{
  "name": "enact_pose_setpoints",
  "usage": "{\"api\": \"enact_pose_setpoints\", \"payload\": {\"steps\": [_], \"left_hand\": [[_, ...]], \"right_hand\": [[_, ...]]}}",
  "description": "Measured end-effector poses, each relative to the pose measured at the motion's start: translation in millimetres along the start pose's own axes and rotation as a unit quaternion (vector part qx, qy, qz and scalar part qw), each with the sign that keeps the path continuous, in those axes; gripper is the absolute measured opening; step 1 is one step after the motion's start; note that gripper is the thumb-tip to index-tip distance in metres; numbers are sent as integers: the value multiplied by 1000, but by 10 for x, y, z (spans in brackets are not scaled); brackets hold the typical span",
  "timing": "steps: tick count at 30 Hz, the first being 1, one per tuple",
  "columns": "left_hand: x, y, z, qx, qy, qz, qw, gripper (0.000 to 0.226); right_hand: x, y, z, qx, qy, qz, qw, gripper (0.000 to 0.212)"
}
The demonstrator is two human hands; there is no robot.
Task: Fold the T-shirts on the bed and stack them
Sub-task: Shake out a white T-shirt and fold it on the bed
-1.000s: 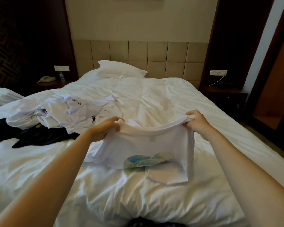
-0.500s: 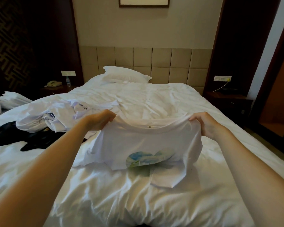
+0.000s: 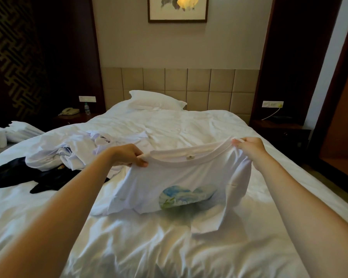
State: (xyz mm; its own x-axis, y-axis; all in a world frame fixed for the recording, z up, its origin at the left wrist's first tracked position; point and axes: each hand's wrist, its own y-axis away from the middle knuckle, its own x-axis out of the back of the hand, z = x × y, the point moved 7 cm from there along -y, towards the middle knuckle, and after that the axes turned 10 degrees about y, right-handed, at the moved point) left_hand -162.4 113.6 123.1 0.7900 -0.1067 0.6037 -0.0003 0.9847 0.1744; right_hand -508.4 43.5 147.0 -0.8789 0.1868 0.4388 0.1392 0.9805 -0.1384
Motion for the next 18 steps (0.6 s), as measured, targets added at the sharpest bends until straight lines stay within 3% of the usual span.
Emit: {"api": "enact_pose_setpoints", "payload": {"steps": [2, 4, 8, 11, 14, 16, 18], "left_hand": [[17, 11, 100, -27, 17, 23, 999, 6], [3, 29, 198, -49, 50, 22, 997, 2], [10, 77, 359, -79, 138, 19, 987, 14], [68, 113, 477, -82, 213, 48, 972, 26], [154, 181, 719, -104, 262, 82, 956, 28], [270, 241, 971, -153, 298, 128, 934, 25], [461, 345, 1280, -222, 341, 212, 888, 24]], "right_hand": [[45, 10, -64, 11, 6, 29, 999, 38], [59, 25, -130, 23, 15, 48, 998, 31], [131, -14, -157, 31, -8, 97, 995, 28], [294, 26, -208, 38, -42, 173, 983, 18], [492, 81, -335, 49, -84, 279, 955, 23], [609, 104, -507, 66, -124, 329, 934, 25], [744, 145, -784, 96, -160, 362, 913, 27]]}}
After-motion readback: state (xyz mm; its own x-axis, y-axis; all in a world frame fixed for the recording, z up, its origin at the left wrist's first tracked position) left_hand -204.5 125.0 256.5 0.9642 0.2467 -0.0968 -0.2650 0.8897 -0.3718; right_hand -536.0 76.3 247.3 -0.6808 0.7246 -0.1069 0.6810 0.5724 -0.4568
